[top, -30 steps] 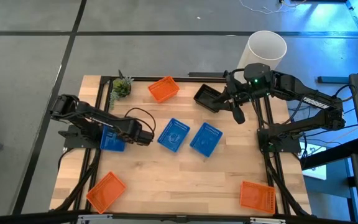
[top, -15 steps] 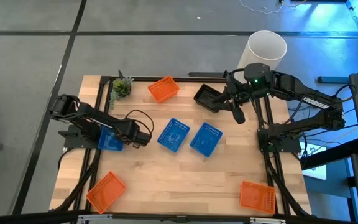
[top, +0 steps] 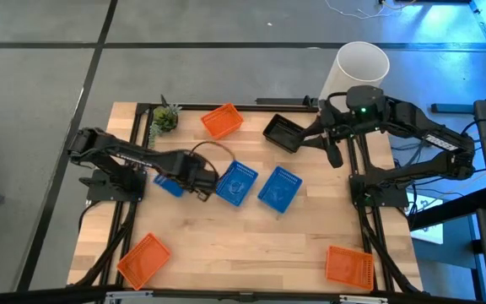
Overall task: Stack baskets by color
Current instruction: Stack the left blue bin on the middle blue bin
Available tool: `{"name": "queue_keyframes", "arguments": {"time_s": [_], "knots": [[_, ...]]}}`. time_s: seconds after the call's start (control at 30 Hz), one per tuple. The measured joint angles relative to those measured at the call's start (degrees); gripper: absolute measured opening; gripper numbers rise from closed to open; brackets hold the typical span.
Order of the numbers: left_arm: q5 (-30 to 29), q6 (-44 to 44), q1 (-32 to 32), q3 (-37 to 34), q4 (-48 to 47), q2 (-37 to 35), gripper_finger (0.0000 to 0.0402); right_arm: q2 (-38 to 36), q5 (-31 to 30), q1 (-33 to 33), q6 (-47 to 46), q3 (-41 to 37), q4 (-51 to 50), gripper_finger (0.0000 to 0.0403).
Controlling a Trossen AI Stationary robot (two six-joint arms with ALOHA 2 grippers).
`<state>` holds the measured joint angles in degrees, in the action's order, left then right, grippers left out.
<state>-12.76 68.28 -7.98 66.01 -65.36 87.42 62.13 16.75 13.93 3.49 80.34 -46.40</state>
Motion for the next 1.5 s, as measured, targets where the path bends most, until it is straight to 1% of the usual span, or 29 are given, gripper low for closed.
{"name": "queue_keyframes", "arguments": {"time_s": [0.13, 0.23, 0.27, 0.4, 0.43, 0.53, 0.6, 0.67, 0.73, 0.83, 0.93, 1.0, 1.23, 1.33, 1.4, 1.5], "knots": [[-4.06, -5.29, 2.25, 8.03, 5.51, -0.06, 0.0000, -1.26, -4.01, 0.02, 0.02, 0.00, -0.96, 0.0115], [-4.82, -10.75, 4.50, 10.91, 16.00, 0.22, 0.0000, -1.60, -5.43, 0.00, 0.02, 0.00, -2.00, 0.0115], [-3.90, -12.60, 5.26, 10.99, 20.64, 0.47, 0.0000, -1.59, -5.74, 0.00, 0.02, 0.00, -2.17, 0.0115], [3.54, -17.59, 7.87, 11.04, 35.98, 2.84, 0.0000, -1.58, -5.75, 0.00, 0.02, 0.00, -2.51, 0.0115], [5.15, -17.87, 8.24, 10.95, 37.12, 3.49, 0.0000, -1.58, -5.75, 0.00, 0.02, 0.00, -2.61, 0.0115], [8.29, -17.71, 8.78, 10.87, 37.84, 6.34, 0.0000, -1.58, -5.77, 0.02, -0.07, 0.00, -2.72, 0.0115], [10.20, -17.56, 8.70, 10.81, 36.49, 8.39, 0.0000, -1.58, -5.75, 0.02, -0.04, 0.00, -2.90, 0.0115], [11.02, -17.34, 8.14, 10.81, 37.76, 10.30, 0.0000, -1.56, -5.75, 0.02, -0.07, 0.00, -2.88, 0.0115], [11.47, -16.24, 7.67, 10.81, 36.69, 11.32, 0.0000, -1.56, -5.75, 0.00, -0.24, 0.00, -2.88, 0.0115], [11.41, -15.35, 6.96, 10.85, 36.24, 12.22, 0.0000, -1.58, -5.72, 0.01, -0.22, 0.00, -2.90, 0.0115], [10.09, -14.39, 6.28, 10.83, 35.14, 12.52, 0.0000, -1.58, -5.73, 0.00, -0.22, 0.00, -2.88, 0.0115], [8.57, -13.79, 5.75, 10.85, 32.75, 12.48, 0.0000, -1.58, -5.72, 0.02, -0.22, 0.00, -2.84, 0.0115], [6.00, -13.09, 5.18, 10.85, 26.41, 12.50, 0.0000, -1.54, -6.18, 0.02, 0.00, 0.00, -2.81, 0.0115], [5.93, -14.74, 5.40, 10.85, 24.69, 12.50, 0.0000, -1.54, -6.18, 0.02, 0.11, 0.00, -2.81, 0.0115], [7.48, -15.59, 5.84, 10.85, 23.44, 12.50, 0.0000, -1.54, -6.18, 0.02, 0.07, 0.00, -2.81, 0.0115], [7.68, -15.99, 6.16, 10.89, 23.04, 13.60, 0.0000, -1.54, -6.18, 0.02, 0.13, 0.00, -2.78, 0.0115]]}}
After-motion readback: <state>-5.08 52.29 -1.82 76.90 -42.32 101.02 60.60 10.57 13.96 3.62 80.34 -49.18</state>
